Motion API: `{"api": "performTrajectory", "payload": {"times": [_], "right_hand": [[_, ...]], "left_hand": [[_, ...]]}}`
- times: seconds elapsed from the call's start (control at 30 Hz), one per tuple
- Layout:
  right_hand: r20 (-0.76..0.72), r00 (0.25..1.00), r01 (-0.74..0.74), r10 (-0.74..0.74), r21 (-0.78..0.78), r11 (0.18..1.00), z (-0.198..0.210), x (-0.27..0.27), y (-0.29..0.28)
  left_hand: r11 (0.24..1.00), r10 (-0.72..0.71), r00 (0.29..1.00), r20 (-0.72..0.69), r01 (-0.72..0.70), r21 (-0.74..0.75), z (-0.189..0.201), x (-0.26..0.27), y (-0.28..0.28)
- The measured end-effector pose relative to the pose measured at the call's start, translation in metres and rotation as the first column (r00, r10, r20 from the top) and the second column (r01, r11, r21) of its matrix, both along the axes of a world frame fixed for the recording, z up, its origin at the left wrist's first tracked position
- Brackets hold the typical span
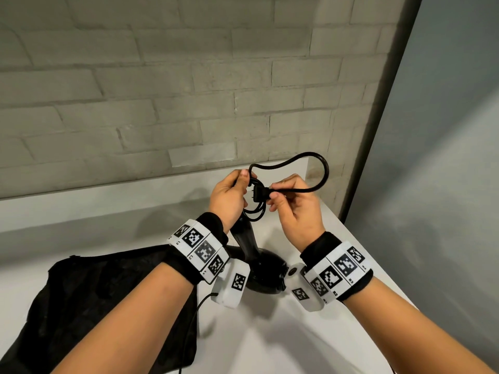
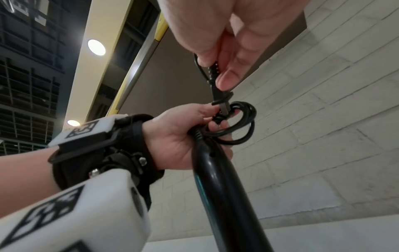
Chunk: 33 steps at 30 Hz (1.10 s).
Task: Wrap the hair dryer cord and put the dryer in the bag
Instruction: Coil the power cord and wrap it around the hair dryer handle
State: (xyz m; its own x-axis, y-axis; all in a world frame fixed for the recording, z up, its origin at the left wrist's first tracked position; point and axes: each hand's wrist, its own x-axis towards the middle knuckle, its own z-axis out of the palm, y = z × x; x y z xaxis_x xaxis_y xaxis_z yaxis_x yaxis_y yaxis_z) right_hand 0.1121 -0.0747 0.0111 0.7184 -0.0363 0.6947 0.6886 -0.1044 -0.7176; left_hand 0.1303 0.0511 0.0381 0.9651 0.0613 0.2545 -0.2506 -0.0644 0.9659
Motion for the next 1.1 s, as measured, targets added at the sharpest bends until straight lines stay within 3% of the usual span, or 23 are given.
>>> {"api": "performTrajectory", "payload": {"times": [0.13, 0.33, 0.5, 0.63, 0.77, 0.9, 1.0, 1.1], "right_hand": [[0.077, 0.994, 0.083, -0.072, -0.162, 0.983, -0.003, 0.003, 0.004], [0.045, 0.979, 0.195, -0.198, -0.482, 0.854, -0.018, 0.009, 0.010], [-0.137, 0.953, 0.197, -0.271, -0.402, 0.894, -0.006, 0.015, 0.014], [-0.287, 0.955, -0.043, -0.072, -0.377, 0.925, 0.006, 0.022, 0.020], [-0.287, 0.958, -0.102, -0.018, -0.398, 0.912, 0.010, 0.018, 0.020], [-0.339, 0.939, -0.144, -0.053, -0.530, 0.835, -0.001, 0.017, 0.000], [-0.342, 0.933, -0.169, -0.112, -0.691, 0.703, -0.006, 0.011, -0.023], [-0.356, 0.879, -0.117, -0.318, -0.807, 0.579, -0.020, 0.020, -0.049]], "left_hand": [[1.000, -0.003, 1.000, -0.023, 0.002, -0.028, 0.002, -0.003, 0.000], [1.000, -0.013, 0.999, -0.034, 0.012, -0.024, 0.007, -0.011, 0.001], [0.998, -0.058, 0.997, -0.045, 0.057, -0.017, 0.004, -0.009, 0.004], [0.994, -0.100, 0.990, -0.102, 0.094, -0.053, 0.003, -0.010, 0.006], [0.994, -0.098, 0.992, -0.076, 0.094, -0.056, 0.004, -0.010, 0.005], [0.994, -0.096, 0.995, -0.042, 0.093, -0.059, 0.001, -0.011, 0.006], [0.992, -0.100, 0.994, -0.049, 0.096, -0.080, 0.001, -0.011, 0.006], [0.981, -0.129, 0.990, -0.059, 0.119, -0.150, 0.002, -0.012, 0.005]]}}
